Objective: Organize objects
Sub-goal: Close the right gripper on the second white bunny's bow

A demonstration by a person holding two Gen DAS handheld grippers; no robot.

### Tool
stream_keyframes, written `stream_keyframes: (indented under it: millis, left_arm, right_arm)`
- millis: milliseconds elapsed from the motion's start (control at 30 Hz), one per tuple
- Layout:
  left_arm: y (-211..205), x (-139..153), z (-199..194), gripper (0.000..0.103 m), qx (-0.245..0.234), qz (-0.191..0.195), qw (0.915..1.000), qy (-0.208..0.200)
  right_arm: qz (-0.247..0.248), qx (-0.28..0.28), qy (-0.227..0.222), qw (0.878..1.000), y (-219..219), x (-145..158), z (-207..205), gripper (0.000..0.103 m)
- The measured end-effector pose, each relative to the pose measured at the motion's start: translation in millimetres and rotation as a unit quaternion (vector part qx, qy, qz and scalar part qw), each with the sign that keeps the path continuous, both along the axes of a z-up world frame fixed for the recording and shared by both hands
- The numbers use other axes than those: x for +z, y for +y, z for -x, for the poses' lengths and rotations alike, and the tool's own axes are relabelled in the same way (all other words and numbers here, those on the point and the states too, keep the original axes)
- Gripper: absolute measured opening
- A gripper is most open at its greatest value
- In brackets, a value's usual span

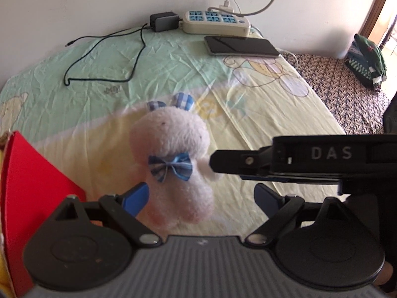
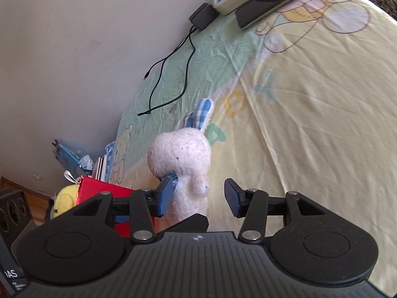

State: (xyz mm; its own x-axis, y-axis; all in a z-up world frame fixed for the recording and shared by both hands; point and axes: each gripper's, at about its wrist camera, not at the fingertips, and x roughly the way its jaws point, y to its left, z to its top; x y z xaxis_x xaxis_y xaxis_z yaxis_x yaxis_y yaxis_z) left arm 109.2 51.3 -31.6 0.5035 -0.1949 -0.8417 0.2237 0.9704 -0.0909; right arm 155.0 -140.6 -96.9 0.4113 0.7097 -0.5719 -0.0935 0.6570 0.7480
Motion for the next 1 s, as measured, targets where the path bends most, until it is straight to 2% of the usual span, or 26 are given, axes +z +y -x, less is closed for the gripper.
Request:
stream_keyframes:
  millis: [233, 367, 467, 600, 833, 1000]
  left_arm:
    - [14.8, -8.6, -8.6, 0.084, 0.020, 0.030, 0.9993, 0.005]
    - [14.3, -14.4, -15.3, 0.075, 0.034, 0.020, 0.9992, 0.006]
    - [16.8, -21.0, -19.1, 0.071, 0.048, 0.015, 0.9986, 0.014]
    - [22.9, -24.7, -21.2, 0.068, 0.065, 0.021, 0.9975, 0.017]
    - [18.1, -17.2, -14.4, 0.066, 0.046, 0.019, 0.9987, 0.005]
    - [12.5, -12.4, -2.2, 0.065, 0.028, 0.022, 0.9994, 0.006]
  right_arm:
    - [-0.006, 0.027, -0.003, 1.000, 20.7, -6.4, -13.0, 0.051]
    - [-0.003, 0.033, 0.002, 0.999, 31.4, -13.1, -22.8, 0.052]
    - [-0.017, 0.042, 0.008, 0.999, 37.9, -21.2, -26.6, 0.056]
    - [-0.014, 0.049, -0.003, 0.999, 44.6, -23.9, -27.3, 0.054]
    - [-0.015, 0.051, 0.002, 0.999, 33.0, -20.3, -23.1, 0.043]
    - [-0.001, 0.061, 0.004, 0.998, 26.9, -14.1, -8.9, 0.041]
